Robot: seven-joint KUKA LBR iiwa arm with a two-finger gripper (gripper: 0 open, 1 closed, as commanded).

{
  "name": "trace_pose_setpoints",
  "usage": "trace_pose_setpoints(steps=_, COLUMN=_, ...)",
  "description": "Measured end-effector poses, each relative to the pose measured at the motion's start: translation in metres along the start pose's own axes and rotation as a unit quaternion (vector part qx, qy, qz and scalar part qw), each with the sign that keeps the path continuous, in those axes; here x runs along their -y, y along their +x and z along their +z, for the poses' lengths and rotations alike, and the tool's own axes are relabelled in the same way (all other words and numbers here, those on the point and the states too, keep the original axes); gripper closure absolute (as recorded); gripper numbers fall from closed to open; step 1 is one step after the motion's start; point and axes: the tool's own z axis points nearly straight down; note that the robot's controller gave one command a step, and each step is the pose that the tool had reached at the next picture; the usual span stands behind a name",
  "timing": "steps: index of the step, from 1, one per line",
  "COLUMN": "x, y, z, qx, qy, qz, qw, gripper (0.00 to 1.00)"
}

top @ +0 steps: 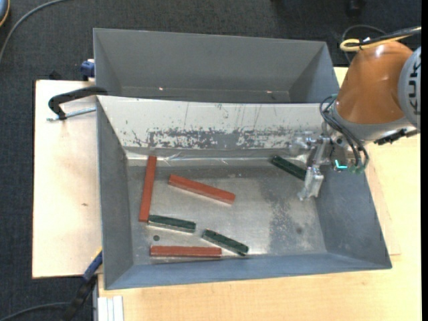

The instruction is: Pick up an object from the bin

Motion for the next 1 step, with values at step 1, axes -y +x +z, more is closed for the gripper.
trace_pose_setpoints(steps=1, x=0.0036, y=-0.0172, z=0.0783, qx=0.0049, qy=0.001, qz=-0.101, qw=0.9949, gripper=0.00)
